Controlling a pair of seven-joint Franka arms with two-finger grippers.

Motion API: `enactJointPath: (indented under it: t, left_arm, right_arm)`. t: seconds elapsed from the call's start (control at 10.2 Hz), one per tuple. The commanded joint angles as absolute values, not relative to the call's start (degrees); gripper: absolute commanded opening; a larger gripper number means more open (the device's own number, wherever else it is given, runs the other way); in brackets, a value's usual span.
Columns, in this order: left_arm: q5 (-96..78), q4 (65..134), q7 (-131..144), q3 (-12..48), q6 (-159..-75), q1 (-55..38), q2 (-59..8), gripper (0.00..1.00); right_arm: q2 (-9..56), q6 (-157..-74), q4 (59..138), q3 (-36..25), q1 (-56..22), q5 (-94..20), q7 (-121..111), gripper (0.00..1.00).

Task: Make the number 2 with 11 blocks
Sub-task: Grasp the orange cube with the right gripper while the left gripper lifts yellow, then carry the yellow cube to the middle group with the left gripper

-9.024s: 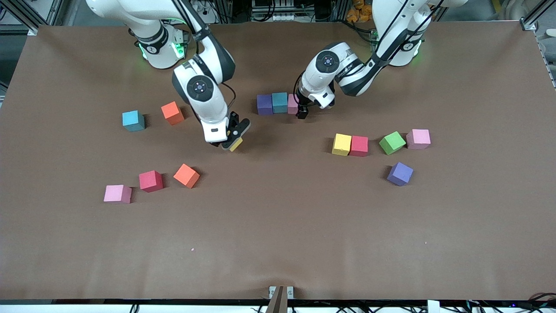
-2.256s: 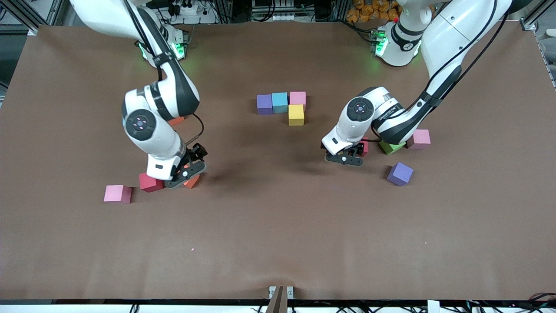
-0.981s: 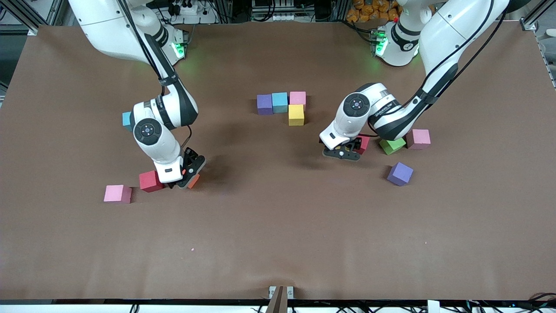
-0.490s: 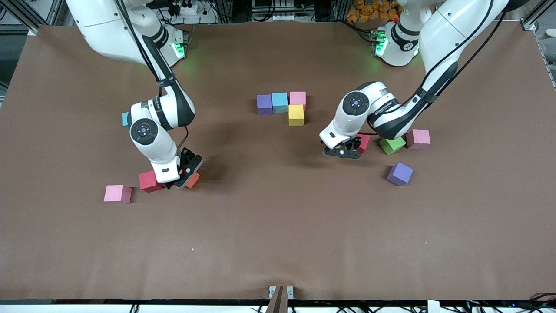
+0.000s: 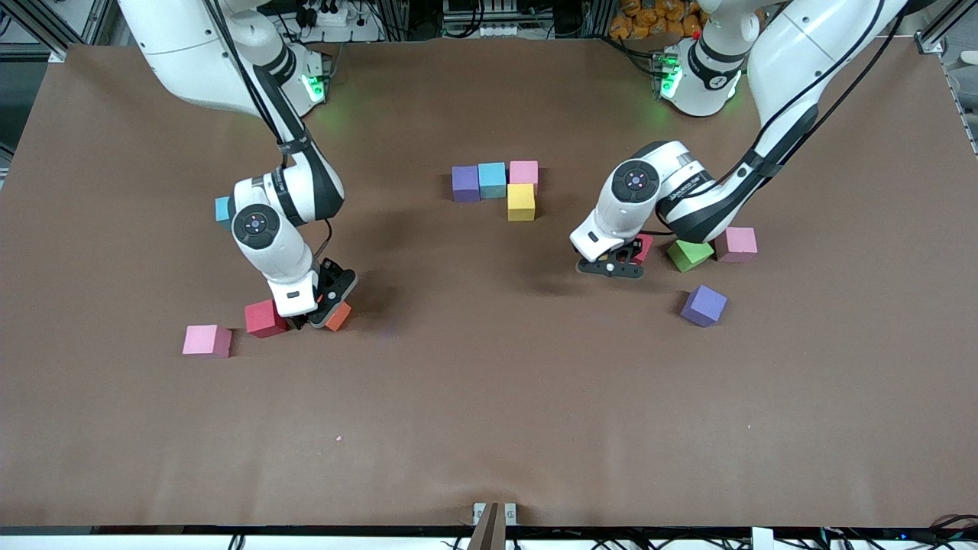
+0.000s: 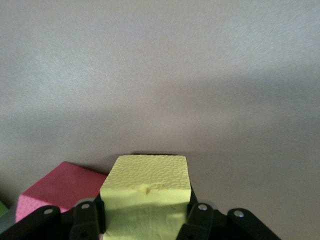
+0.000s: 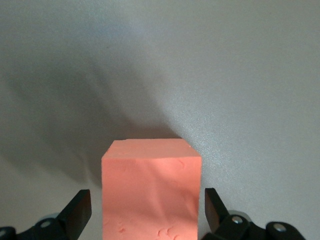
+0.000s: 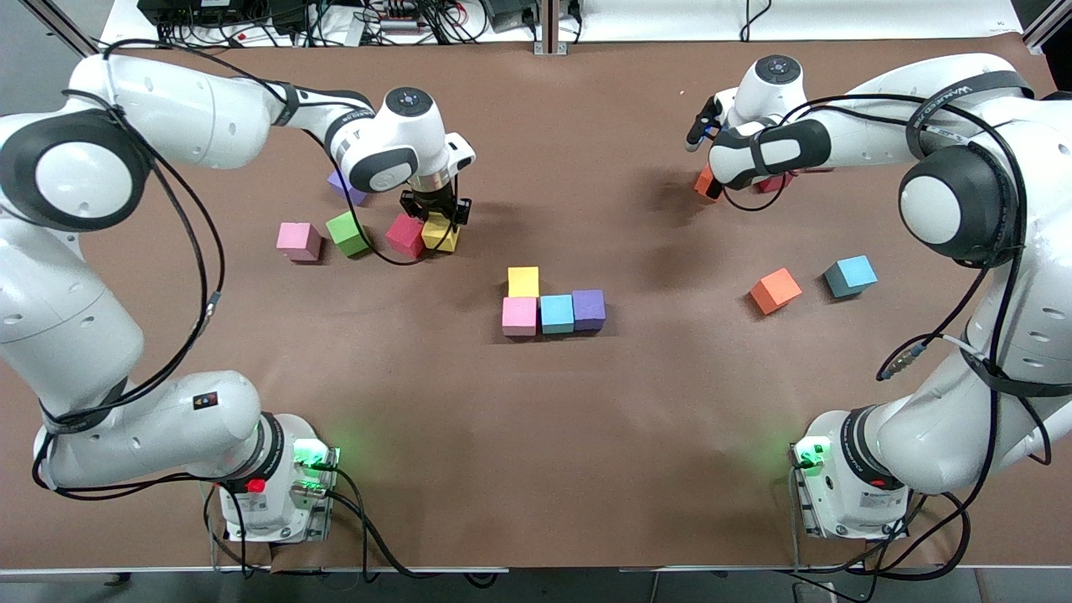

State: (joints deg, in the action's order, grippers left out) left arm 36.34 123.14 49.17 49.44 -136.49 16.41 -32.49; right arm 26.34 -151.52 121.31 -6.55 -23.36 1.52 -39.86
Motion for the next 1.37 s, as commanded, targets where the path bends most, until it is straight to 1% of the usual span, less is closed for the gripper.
enactJointPath:
  t: [0.0,0.29,0.49,0.78,0.98,1.08,1.28]
  left_arm:
    - [36.5,122.4,50.7,51.8,-135.5,17.7,-30.9,0.33]
    - [34.2,115.3,52.6,51.7,-134.3,11.8,-32.8,0.34]
    - [31.4,109.0,54.6,51.4,-128.9,6.8,-35.0,0.34]
    - [31.4,104.1,59.6,48.4,-127.9,0.9,-39.0,0.34]
    - [31.3,103.0,65.4,43.2,-128.1,-5.5,-39.6,0.34]
    - [31.3,103.0,70.4,42.0,-128.4,-6.8,-39.8,0.35]
    - [31.5,103.4,75.1,42.0,-128.4,-7.3,-40.3,0.35]
  right_arm:
    - [26.1,-152.2,121.8,-5.7,-22.4,2.1,-39.6,1.00]
    - [26.3,-152.3,121.6,-5.6,-22.9,0.9,-39.6,1.00]
    - [26.4,-152.3,121.6,-5.6,-22.9,0.9,-39.6,1.00]
    - [26.5,-152.3,121.6,-5.6,-22.9,0.9,-39.6,1.00]
    - [26.5,-152.3,121.6,-5.6,-22.9,0.9,-39.6,1.00]
    - [26.5,-152.3,121.6,-5.6,-22.9,0.9,-39.6,1.00]
    - [26.5,-152.2,121.6,-5.6,-22.9,0.9,-39.6,1.00]
